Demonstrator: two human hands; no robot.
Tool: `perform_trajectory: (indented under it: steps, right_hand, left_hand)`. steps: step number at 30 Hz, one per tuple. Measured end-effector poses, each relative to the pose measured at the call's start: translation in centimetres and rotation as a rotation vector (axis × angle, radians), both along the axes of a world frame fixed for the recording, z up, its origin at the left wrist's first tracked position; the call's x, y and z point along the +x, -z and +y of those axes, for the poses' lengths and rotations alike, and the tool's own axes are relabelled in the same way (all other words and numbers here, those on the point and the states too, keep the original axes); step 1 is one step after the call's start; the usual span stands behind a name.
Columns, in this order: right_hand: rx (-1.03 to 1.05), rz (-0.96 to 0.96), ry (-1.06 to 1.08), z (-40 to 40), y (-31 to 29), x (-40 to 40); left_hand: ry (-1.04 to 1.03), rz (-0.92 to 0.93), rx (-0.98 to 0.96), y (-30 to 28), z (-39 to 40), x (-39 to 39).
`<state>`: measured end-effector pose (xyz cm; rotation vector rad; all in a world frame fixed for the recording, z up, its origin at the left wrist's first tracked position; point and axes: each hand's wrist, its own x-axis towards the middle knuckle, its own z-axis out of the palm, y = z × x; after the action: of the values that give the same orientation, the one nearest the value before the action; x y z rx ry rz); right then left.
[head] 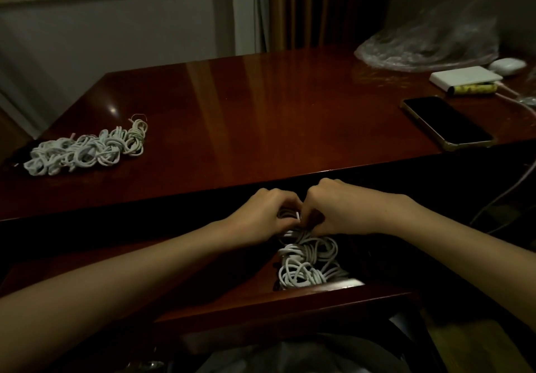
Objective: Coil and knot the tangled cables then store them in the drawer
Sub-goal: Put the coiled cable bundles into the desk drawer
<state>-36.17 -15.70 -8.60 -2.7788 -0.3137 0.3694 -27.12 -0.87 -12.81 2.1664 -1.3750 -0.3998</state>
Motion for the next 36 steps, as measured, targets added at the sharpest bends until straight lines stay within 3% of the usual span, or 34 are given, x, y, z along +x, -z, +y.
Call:
perform_trajectory:
  steps: [11, 24, 36]
  right_hand:
    - [0.002, 0.050, -0.032, -0.1, -0.5, 0.3]
    - [-0.015, -0.065, -0.023, 0.7, -3.8, 3.6]
    - [0.051, -0.179, -0.222, 5.9, -8.0, 9.3]
  left_hand:
    - [0.023, -0.063, 0.022, 0.0, 0.2, -0.1]
    - [-0.029, -0.094, 0.118, -1.2, 1.0, 0.7]
    - [-0.220, -0.134, 0.171, -9.2, 9.3, 4.4]
